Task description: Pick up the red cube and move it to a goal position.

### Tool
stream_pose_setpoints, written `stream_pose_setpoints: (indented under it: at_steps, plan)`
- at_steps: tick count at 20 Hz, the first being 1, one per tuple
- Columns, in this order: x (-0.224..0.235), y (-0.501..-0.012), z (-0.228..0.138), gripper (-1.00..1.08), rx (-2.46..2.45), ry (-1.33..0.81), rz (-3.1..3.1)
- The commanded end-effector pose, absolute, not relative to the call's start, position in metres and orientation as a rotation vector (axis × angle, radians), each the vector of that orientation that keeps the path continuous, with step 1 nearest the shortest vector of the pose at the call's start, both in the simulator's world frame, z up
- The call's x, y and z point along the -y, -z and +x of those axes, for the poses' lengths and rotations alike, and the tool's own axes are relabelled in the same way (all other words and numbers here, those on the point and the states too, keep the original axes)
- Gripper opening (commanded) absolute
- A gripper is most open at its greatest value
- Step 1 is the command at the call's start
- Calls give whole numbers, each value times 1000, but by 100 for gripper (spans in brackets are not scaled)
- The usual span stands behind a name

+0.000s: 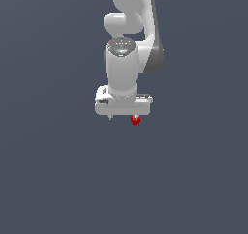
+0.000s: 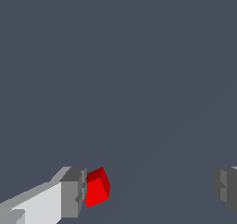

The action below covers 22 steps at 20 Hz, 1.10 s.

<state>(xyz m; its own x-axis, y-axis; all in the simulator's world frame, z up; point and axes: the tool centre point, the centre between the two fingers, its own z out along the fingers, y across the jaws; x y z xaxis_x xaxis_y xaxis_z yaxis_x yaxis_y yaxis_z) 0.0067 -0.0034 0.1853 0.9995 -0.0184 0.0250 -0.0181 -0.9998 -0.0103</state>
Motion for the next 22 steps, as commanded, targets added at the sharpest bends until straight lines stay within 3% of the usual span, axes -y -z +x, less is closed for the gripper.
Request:
stream_pose_setpoints:
  at_steps: [1,11,22]
  plan:
    - [3,-185,7,100,-29,39,-3131]
    - [-11,-160,-8,100,74,33,-3132]
    - [-48,-78,-59,100,395,14,-3110]
